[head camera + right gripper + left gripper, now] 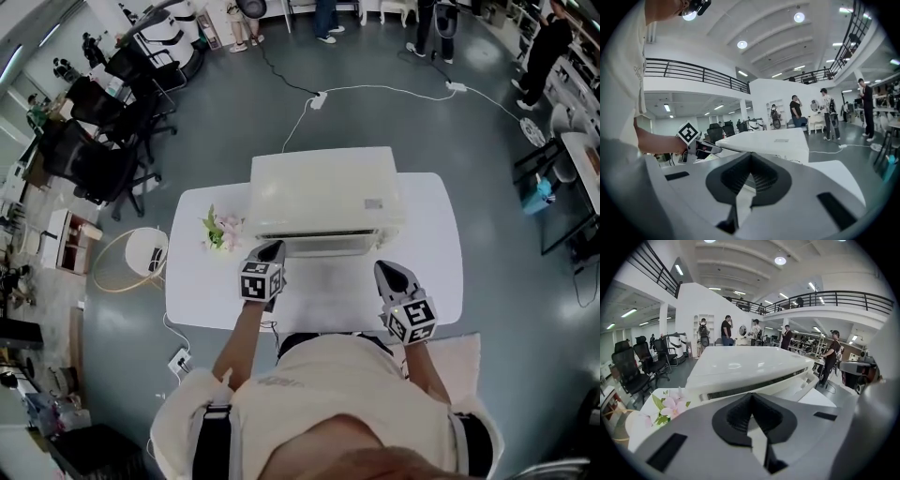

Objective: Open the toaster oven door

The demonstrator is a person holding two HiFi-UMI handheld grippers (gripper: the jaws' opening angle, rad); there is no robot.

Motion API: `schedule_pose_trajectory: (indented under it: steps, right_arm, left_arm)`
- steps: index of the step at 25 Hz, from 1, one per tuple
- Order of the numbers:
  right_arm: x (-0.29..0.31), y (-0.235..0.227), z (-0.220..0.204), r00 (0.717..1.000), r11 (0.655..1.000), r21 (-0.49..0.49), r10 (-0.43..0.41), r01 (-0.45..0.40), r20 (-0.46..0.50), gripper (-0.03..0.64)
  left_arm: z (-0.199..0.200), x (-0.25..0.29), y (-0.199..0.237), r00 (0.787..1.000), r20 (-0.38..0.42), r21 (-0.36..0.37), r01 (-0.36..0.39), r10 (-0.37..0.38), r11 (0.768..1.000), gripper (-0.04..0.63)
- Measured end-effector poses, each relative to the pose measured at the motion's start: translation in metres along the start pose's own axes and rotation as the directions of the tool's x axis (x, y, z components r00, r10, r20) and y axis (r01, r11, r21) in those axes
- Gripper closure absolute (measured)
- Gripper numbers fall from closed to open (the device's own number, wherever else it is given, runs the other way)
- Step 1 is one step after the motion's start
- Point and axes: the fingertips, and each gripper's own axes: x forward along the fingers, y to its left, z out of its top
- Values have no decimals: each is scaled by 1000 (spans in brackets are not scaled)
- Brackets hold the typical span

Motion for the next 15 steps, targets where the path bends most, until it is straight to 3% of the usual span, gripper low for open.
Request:
schedule_pose_trajectory:
  steps: [8, 15]
  right_arm:
    - [-26, -16, -3, 997, 997, -4, 74, -74, -21, 611]
    - [-20, -5, -37, 991, 992, 16, 129, -129, -45, 611]
  left_arm:
    - [-1, -21, -20, 998, -9, -19, -55, 55, 998, 577]
    - [-56, -34, -18, 995, -51, -56, -83, 80, 995, 577]
